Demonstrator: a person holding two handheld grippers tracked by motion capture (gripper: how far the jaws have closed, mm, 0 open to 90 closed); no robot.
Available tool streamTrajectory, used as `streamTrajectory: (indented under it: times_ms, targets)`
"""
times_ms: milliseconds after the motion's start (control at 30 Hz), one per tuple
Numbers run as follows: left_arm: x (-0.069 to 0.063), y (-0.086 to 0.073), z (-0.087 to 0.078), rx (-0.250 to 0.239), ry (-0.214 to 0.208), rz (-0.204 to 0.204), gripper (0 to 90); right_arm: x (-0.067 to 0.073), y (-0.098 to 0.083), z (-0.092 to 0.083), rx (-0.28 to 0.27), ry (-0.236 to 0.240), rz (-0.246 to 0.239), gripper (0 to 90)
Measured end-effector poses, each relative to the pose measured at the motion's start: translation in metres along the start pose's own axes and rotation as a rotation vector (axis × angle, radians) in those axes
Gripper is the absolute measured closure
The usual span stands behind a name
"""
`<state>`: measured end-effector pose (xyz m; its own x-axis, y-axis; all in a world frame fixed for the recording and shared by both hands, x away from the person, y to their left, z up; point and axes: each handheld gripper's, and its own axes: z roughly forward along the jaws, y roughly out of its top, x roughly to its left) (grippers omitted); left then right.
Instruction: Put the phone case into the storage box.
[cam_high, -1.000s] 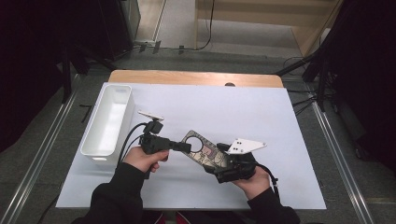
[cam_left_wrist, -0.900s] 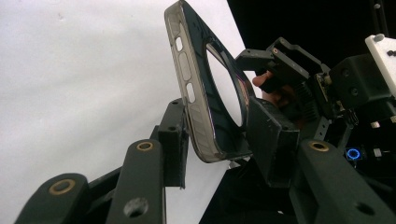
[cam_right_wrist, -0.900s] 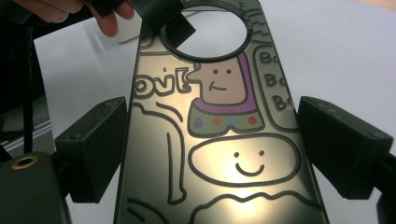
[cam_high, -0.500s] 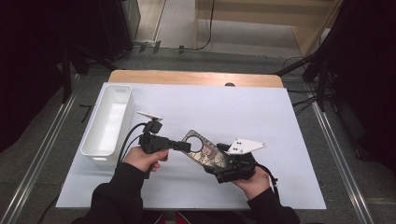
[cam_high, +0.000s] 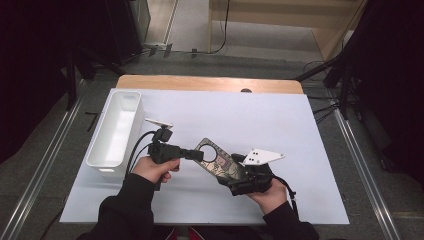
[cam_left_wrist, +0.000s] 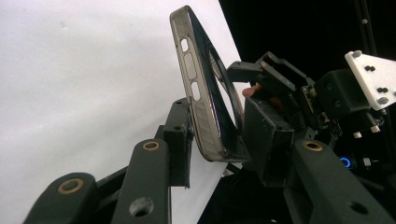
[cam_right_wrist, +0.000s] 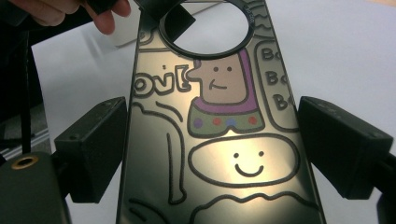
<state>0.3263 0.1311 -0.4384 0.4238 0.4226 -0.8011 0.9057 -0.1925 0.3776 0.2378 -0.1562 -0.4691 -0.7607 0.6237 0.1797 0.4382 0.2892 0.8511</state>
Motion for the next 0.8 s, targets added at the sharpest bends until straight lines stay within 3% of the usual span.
streamTrajectory:
  times_ms: [500,800]
  targets:
    - [-0.004,0.007,-0.013,-0.008,-0.012,-0.003,62.7,0.017,0.004,0.008,-0.083,-0.04,0.031,10.7]
    - [-0.004,0.009,-0.013,-0.008,-0.017,-0.004,62.8,0.019,0.001,0.011,-0.103,-0.043,0.05,10.7]
